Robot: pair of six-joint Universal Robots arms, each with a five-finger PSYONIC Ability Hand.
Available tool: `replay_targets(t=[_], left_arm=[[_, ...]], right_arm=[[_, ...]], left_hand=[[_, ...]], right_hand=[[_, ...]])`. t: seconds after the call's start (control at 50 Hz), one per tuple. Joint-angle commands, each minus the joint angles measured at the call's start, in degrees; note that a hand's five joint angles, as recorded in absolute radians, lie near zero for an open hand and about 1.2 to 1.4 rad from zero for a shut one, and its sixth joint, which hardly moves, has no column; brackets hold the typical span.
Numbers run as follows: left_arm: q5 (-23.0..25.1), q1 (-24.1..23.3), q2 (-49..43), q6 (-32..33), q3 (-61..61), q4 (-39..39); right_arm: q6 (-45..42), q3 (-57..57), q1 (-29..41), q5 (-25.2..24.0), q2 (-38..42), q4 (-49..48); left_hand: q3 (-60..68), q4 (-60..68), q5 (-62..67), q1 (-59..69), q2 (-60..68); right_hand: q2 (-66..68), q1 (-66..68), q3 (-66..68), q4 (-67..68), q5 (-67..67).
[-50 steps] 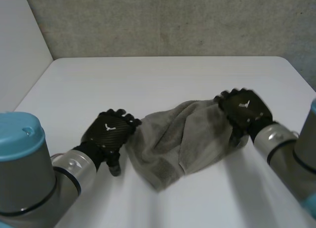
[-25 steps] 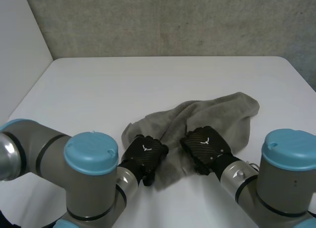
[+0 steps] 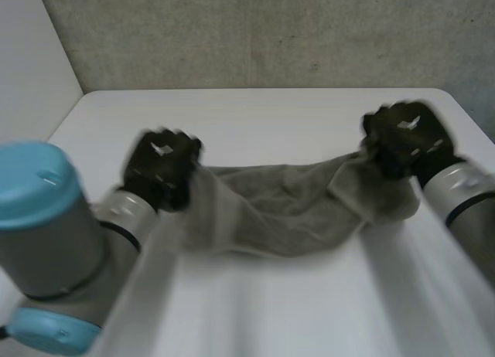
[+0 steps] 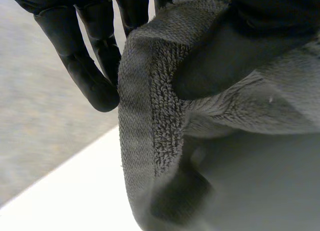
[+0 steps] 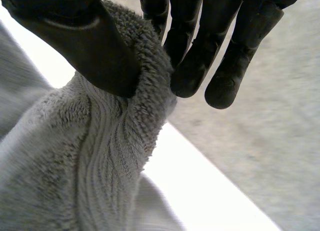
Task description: Fold the towel.
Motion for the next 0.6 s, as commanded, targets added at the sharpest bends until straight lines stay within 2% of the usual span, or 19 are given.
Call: replay_targets(t=[0.02, 0.1, 0.14, 0.16, 0.2, 0.22, 0.26, 0.32, 0.36, 0.38, 0.4, 0.42, 0.46, 0.48, 0.5, 0.52, 0.6], left_arm=[[1.3, 8.3, 5.4, -3.1, 0.4, -0.1], [3.4, 10.0, 5.0, -3.3, 0.6, 0.0], [5.9, 10.9, 3.7, -3.3, 0.4, 0.0], [5.9, 10.9, 3.7, -3.3, 0.4, 0.0], [7.0, 11.1, -1.9, -3.1, 0.6, 0.3], [7.0, 11.1, -1.9, -3.1, 0.6, 0.3], [7.0, 11.1, -4.7, -3.1, 1.2, 0.3], [6.9, 11.2, -9.7, -3.0, 3.7, 0.3], [6.8, 11.8, -13.9, -3.1, 7.5, -0.1], [6.8, 11.8, -13.9, -3.1, 7.5, -0.1], [6.6, 12.7, -15.8, -3.3, 9.6, -0.4], [6.6, 12.7, -15.8, -3.3, 9.6, -0.4], [6.8, 14.5, -17.4, -3.5, 12.4, -1.7], [6.8, 14.5, -17.4, -3.5, 12.4, -1.8], [6.8, 15.1, -17.1, -3.5, 13.2, -3.1], [6.8, 15.5, -16.6, -3.7, 13.8, -4.9], [7.0, 15.8, -14.4, -3.7, 13.3, -8.0]], right_arm=[[0.2, -4.9, -7.9, -6.3, -1.8, 6.0], [0.1, -5.8, -8.4, -7.3, 0.1, 7.8], [-0.3, -6.9, -8.0, -7.2, 5.8, 7.9], [-0.3, -6.9, -8.0, -7.2, 5.8, 7.9], [-0.5, -9.2, -7.6, -6.6, 11.2, 8.3], [-0.5, -9.3, -7.6, -6.6, 11.2, 8.3], [-0.5, -12.0, -7.0, -6.4, 15.8, 8.5], [-0.4, -13.5, -6.6, -6.3, 17.8, 8.6], [-0.4, -16.7, -6.1, -5.0, 20.9, 8.6], [-0.4, -16.7, -6.1, -5.0, 20.9, 8.6], [-0.4, -18.4, -6.1, -3.5, 22.2, 8.9], [-0.4, -19.9, -6.1, -1.8, 22.9, 9.5], [-0.4, -21.0, -6.0, -0.2, 23.0, 10.2], [-0.4, -21.0, -6.0, -0.2, 23.0, 10.2], [-0.4, -21.5, -5.8, 0.8, 23.1, 11.0], [-0.3, -21.4, -5.6, 1.1, 22.7, 11.9], [0.1, -19.5, -3.8, 1.0, 19.1, 13.7]], left_hand=[[-8.4, -6.7, -15.1, -0.6, -2.7], [-8.4, -6.7, -15.1, -0.6, -2.7], [-8.4, -6.7, -15.1, -0.6, -2.7], [-8.4, -6.7, -15.1, -0.6, -2.7], [-8.4, -6.7, -15.1, -0.6, -2.7], [-8.4, -6.7, -15.1, -0.6, -2.7], [-8.4, -6.7, -15.1, -0.6, -2.7], [-8.4, -6.7, -15.1, -0.6, -2.7], [-18.0, -16.4, -24.8, -10.3, -12.4], [-18.1, -16.4, -24.8, -10.3, -12.5], [-26.4, -24.8, -33.2, -18.7, -20.8], [-26.5, -24.8, -33.3, -18.7, -20.9], [-58.1, -56.5, -64.9, -50.4, -52.5], [-58.3, -56.6, -65.0, -50.5, -52.7], [-71.6, -70.0, -78.4, -63.9, -66.0], [-75.9, -74.3, -82.7, -68.2, -70.3], [-77.1, -75.5, -83.9, -69.4, -71.5]], right_hand=[[5.5, 5.8, 4.4, 3.8, 5.0], [5.5, 5.8, 4.4, 3.8, 5.0], [5.1, 5.3, 4.0, 3.4, 4.6], [5.1, 5.3, 4.0, 3.4, 4.6], [-12.3, -12.1, -13.4, -14.0, -12.8], [-12.4, -12.2, -13.5, -14.1, -12.9], [-23.2, -22.9, -24.3, -24.8, -23.6], [-27.2, -27.0, -28.3, -28.9, -27.7], [-40.4, -40.2, -41.6, -42.1, -40.9], [-40.5, -40.3, -41.6, -42.2, -41.0], [-46.5, -46.3, -47.6, -48.2, -47.0], [-51.9, -51.7, -53.0, -53.6, -52.4], [-56.3, -56.0, -57.4, -58.0, -56.8], [-56.3, -56.1, -57.4, -58.0, -56.8], [-58.5, -58.3, -59.6, -60.2, -59.0], [-60.5, -60.3, -61.6, -62.2, -61.0], [-62.2, -62.0, -63.3, -63.9, -62.7]])
